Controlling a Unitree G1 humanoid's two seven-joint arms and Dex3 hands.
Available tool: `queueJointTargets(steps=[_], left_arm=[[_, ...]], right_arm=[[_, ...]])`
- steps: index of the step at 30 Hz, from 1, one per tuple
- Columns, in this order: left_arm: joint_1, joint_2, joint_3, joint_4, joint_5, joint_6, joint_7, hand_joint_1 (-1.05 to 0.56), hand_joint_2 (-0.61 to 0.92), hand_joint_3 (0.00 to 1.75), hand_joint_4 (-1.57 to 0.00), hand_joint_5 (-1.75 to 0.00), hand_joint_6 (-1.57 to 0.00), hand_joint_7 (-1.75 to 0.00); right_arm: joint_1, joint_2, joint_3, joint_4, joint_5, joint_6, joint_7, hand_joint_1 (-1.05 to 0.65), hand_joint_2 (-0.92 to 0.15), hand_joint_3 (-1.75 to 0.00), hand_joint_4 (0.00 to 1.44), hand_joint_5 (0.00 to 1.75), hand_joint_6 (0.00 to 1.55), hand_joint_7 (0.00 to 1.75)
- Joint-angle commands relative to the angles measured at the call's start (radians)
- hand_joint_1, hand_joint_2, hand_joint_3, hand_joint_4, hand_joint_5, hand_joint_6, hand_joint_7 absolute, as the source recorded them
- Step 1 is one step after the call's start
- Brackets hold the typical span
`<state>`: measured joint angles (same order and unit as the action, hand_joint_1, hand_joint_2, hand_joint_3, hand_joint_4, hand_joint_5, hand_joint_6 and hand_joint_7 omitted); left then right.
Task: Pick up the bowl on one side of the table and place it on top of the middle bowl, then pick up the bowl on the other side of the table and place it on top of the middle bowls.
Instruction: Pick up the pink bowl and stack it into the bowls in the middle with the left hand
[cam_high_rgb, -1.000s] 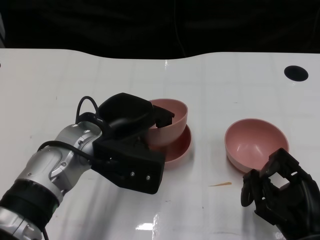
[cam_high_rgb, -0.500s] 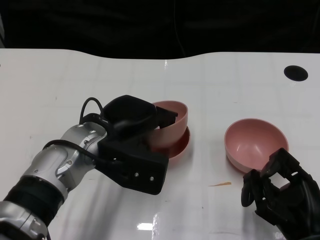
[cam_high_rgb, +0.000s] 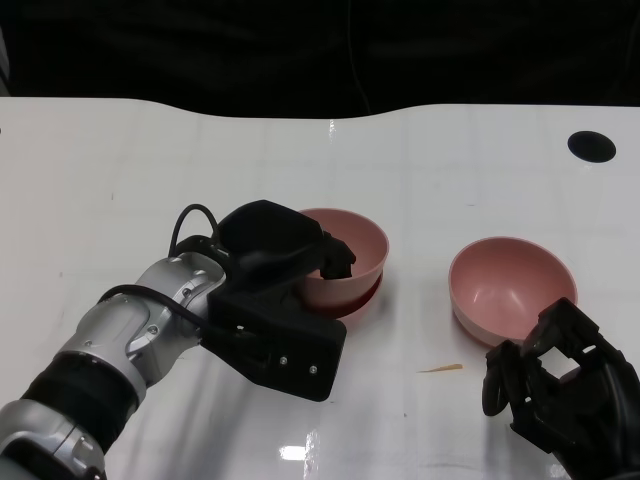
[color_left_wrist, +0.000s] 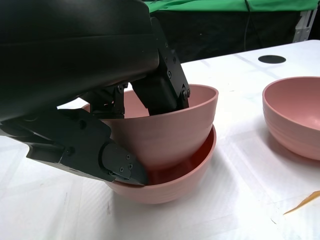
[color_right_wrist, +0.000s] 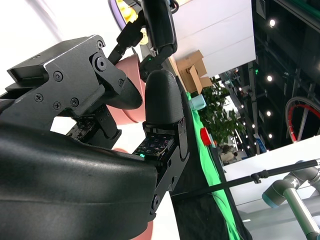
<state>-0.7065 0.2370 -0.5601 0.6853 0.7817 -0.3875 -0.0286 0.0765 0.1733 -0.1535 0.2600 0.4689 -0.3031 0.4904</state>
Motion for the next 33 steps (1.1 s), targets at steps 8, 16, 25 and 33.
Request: queueJointTargets(steps=[8, 16, 25, 33], left_arm=[[0.046, 0.062, -0.014, -0.158, 0.012, 0.082, -0.136, -0.98, 0.92, 0.53, -0.08, 0.0, -0.33, 0.0], [0.077, 0.091, -0.026, -0.188, 0.043, 0.077, -0.105, -1.01, 0.92, 0.63, 0.0, 0.0, -0.23, 0.0], [0.105, 0.095, -0.021, -0.187, 0.048, 0.08, -0.068, -0.99, 0.92, 0.61, 0.0, 0.0, -0.25, -0.01], [0.127, 0.092, -0.02, -0.168, 0.046, 0.08, -0.037, -0.97, 0.92, 0.58, 0.0, 0.0, -0.29, -0.02]], right_arm=[[0.009, -0.002, -0.007, -0.014, 0.011, -0.006, -0.007, -0.04, -0.54, -1.21, 0.98, 1.75, 0.72, 1.66], [0.012, -0.008, -0.008, -0.018, 0.013, -0.005, -0.001, -0.03, -0.55, -1.2, 0.97, 1.75, 0.71, 1.66], [0.009, -0.013, -0.013, -0.013, 0.02, -0.005, 0.014, -0.03, -0.55, -1.22, 0.98, 1.75, 0.71, 1.66], [0.007, -0.016, -0.019, -0.005, 0.018, -0.009, 0.026, -0.03, -0.51, -1.28, 0.98, 1.75, 0.7, 1.66]])
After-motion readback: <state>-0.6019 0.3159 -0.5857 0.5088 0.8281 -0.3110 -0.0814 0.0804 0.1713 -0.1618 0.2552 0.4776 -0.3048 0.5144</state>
